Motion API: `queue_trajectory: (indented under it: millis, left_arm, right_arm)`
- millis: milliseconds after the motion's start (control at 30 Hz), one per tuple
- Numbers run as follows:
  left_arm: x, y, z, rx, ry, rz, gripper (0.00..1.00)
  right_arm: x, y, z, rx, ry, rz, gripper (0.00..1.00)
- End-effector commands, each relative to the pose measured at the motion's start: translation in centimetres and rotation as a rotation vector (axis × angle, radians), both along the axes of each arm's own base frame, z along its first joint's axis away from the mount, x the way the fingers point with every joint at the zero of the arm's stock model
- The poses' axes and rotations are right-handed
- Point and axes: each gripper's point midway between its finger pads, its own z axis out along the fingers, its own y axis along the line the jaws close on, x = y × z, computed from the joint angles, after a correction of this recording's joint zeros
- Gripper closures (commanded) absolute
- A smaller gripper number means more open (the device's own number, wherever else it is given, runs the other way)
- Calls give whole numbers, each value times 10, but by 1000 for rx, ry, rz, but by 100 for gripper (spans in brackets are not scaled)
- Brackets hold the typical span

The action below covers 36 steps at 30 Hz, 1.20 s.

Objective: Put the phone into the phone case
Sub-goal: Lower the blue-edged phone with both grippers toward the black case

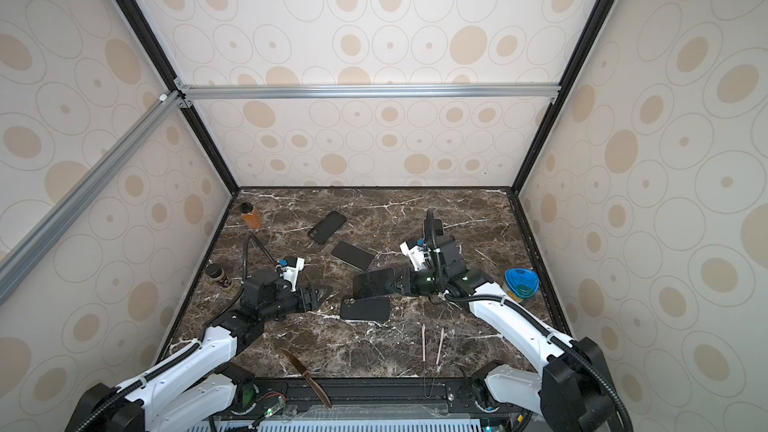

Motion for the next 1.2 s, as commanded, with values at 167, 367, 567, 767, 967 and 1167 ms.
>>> queue_trajectory:
  millis: [167, 367, 567, 767, 967, 1167]
  left_arm:
    - [-7, -4, -15, -47, 41, -15, 29]
    - [-10, -10, -21, -66, 79, -39, 31]
    - [-8, -16, -21, -93, 77, -57, 34]
    - [-10, -20, -31, -77, 108, -72, 37]
    - [-14, -26, -46, -38, 152, -91, 39]
    - [-16, -35, -53, -16, 168, -119, 45]
  right_arm:
    - [-12, 4, -19, 39, 98, 28, 100]
    - [-11, 4, -36, 30, 143, 13, 100]
    - [-6, 3, -50, 30, 175, -12, 100]
    - [-3, 2, -58, 44, 203, -27, 100]
    - [-2, 2, -65, 49, 229, -33, 100]
    - [-3, 1, -75, 46, 263, -41, 100]
